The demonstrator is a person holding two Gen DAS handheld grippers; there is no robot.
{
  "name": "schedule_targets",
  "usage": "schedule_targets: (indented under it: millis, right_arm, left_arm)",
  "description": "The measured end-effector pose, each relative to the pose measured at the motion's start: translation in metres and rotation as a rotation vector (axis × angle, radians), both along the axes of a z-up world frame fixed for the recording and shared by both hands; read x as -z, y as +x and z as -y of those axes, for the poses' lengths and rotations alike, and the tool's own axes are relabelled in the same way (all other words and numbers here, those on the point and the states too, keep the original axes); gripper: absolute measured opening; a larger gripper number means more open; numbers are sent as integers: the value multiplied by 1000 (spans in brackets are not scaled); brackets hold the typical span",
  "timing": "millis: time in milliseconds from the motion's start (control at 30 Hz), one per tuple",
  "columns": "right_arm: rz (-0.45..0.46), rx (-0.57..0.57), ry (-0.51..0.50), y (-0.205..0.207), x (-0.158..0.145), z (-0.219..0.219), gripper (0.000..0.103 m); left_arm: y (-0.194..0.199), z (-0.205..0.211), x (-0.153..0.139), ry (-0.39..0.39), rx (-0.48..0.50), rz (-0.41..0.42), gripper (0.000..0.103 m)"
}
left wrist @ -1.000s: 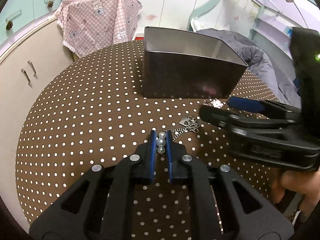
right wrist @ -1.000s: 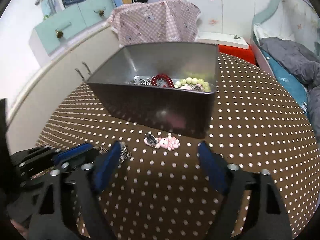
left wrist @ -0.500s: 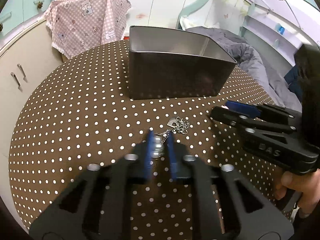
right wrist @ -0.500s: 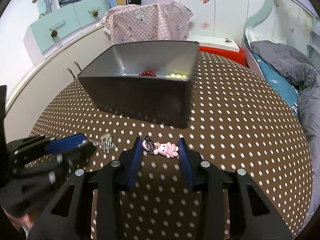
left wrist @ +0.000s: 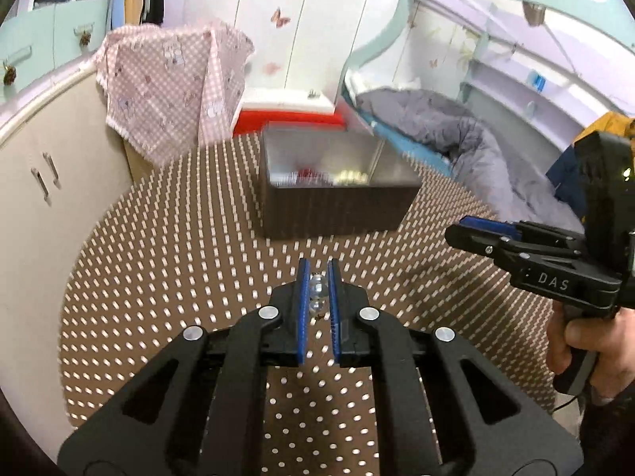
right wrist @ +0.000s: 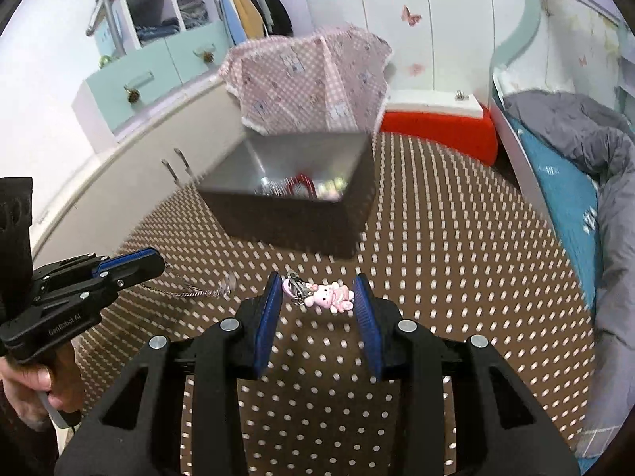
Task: Organize jewelry
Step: 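Carry the earring and bunny keychain into the grey box and open both tools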
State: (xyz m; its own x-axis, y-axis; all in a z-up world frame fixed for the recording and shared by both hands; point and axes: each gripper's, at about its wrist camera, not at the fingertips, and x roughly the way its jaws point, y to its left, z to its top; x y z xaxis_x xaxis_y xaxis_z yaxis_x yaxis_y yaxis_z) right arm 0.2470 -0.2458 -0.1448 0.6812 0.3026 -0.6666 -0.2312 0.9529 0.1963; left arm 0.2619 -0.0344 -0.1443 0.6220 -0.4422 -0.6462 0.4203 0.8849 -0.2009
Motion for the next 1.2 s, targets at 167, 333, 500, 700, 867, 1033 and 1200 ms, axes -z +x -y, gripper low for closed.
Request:
schedule_targets:
  millis: [167, 333, 500, 700, 867, 1033, 1200]
  right_arm:
    - [82, -40, 5, -1, -39, -4, 35]
    - [159, -69, -13, 3, -73, -8, 35]
    - [218, -86, -8, 17, -104, -9, 35]
    - [222, -94, 12, 42, -119, -4, 35]
    - [189, -97, 19, 64, -118, -3, 35]
    - [135, -95, 30, 89, -104, -5, 35]
    - [55, -96, 50, 110, -82, -8, 35]
  left_arm:
    - [-2, -4, -40, -15, 2, 84, 9]
    - [1, -6, -80, -35, 10, 169, 9]
    - [13, -3, -114, -39, 14, 240, 9]
    - [44, 9, -138, -60, 25, 254, 9]
    - [68, 22, -138, -41, 6, 238, 9]
    - [91, 32, -123, -25, -8, 183, 9]
    - [107, 40, -108, -6, -15, 134, 10]
